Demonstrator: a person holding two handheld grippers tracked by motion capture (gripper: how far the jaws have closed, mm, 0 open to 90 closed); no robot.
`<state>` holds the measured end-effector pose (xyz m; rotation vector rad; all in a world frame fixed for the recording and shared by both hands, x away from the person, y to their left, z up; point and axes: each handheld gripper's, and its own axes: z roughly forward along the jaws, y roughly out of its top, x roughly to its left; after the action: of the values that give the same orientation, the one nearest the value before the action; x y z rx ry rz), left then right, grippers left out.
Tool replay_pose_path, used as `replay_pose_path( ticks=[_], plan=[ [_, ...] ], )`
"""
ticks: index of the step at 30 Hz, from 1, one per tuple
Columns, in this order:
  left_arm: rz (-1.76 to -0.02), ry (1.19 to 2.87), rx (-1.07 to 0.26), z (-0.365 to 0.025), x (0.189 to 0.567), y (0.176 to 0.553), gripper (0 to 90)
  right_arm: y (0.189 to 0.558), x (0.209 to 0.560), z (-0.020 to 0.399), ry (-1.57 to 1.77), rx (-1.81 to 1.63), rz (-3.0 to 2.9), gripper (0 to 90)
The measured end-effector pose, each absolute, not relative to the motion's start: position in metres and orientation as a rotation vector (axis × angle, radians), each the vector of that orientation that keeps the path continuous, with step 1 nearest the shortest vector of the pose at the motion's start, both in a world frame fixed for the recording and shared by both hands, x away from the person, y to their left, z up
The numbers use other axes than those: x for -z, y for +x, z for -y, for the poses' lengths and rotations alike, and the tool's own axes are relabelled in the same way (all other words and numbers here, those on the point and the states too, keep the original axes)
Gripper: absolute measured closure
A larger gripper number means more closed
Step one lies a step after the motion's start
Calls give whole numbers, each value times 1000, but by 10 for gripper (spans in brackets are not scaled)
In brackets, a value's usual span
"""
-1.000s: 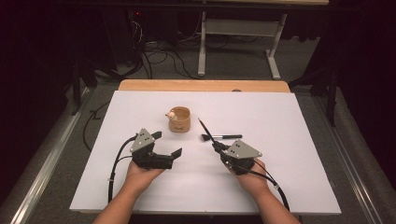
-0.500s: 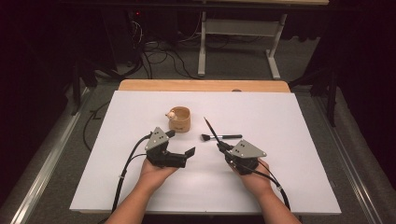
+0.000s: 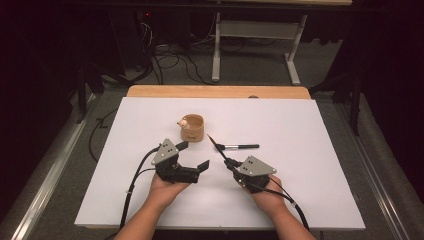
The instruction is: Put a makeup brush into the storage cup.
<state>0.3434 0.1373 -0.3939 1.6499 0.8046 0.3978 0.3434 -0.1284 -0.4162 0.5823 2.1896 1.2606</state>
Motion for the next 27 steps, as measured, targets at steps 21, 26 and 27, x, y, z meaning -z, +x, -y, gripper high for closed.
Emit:
replay_pose_path(
  ticks=[21,26,27],
  plan=[
    [-791,1614,-344,-136,397,342,80,336,423,112,570,-1305,-2243,874],
    [-789,1602,-322,-136,398,342,175,336,424,111,552,-1300,-2252,875],
    [-793,1601,-315,-136,398,342,188,336,424,111,551,-1300,-2254,874]
  ],
)
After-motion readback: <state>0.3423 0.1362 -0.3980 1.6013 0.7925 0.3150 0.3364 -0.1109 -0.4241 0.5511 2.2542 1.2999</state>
